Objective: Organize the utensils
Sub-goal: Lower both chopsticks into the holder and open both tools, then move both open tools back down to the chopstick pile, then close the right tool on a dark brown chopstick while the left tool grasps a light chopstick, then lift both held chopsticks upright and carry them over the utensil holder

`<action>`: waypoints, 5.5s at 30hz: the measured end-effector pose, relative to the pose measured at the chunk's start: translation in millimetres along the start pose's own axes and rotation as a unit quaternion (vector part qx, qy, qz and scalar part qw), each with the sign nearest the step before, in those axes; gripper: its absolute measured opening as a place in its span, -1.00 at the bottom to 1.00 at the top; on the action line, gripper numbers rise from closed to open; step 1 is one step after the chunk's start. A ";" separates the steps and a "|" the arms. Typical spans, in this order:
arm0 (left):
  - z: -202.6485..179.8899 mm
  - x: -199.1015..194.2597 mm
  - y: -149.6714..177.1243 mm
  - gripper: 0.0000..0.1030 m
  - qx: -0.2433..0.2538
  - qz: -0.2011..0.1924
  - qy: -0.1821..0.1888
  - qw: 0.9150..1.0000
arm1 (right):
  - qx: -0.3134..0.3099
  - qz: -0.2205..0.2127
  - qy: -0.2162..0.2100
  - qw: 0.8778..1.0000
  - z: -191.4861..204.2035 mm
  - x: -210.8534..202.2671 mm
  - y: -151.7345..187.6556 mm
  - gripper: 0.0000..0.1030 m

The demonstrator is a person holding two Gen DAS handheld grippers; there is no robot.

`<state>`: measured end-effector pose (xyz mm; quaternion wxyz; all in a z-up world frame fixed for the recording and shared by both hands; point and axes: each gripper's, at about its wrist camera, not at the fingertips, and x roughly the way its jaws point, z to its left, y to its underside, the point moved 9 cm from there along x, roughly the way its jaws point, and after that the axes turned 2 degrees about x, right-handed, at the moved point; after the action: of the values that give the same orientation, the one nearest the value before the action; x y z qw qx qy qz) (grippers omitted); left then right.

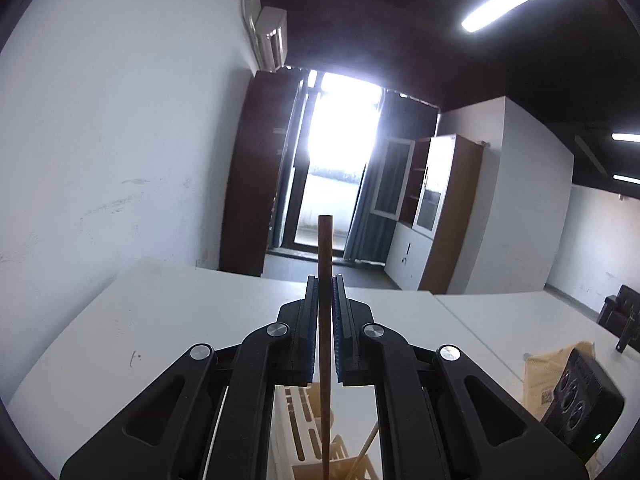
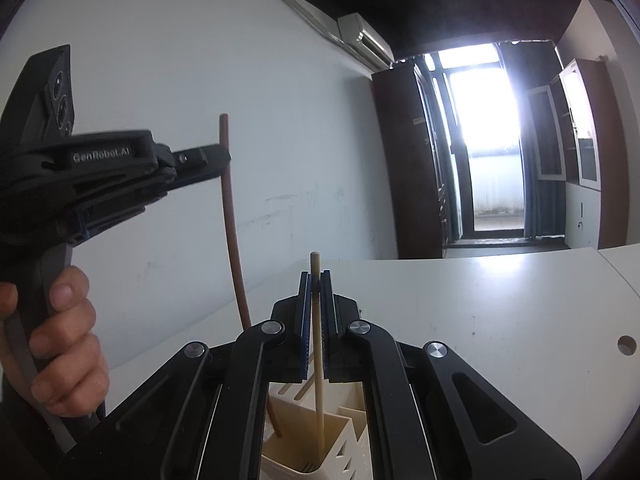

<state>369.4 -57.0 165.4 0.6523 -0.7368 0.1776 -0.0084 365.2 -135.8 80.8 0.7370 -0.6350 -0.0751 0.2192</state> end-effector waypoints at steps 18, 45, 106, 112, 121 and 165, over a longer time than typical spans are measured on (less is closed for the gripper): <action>16.1 17.5 85.5 -0.87 0.039 0.099 -0.033 0.994 | -0.003 0.045 0.022 0.999 3.8 -3.5 23.4 -0.90; 3.7 -74.2 66.6 0.78 0.101 0.045 -0.085 0.990 | 0.061 0.022 0.060 0.996 -14.0 -68.2 5.5 0.54; 50.0 -106.2 359.0 0.39 0.059 0.372 -0.091 0.922 | 0.010 0.340 0.087 0.936 41.5 -89.4 274.8 -0.31; 49.6 -103.0 362.0 0.38 0.063 0.377 -0.094 0.919 | -0.008 0.345 0.094 0.934 43.3 -86.2 279.1 -0.31; 45.5 -90.2 355.6 0.40 0.075 0.382 -0.093 0.916 | -0.001 0.340 0.100 0.935 41.4 -85.6 273.1 -0.37; 56.9 -97.0 277.7 -0.91 0.049 0.309 -0.092 0.945 | 0.057 0.211 0.067 0.974 26.6 -114.2 195.3 -0.86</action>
<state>222.8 0.2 -89.5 0.6712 -0.6106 0.3356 0.2530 208.4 -140.5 -84.5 0.7121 -0.6069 0.1224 0.3311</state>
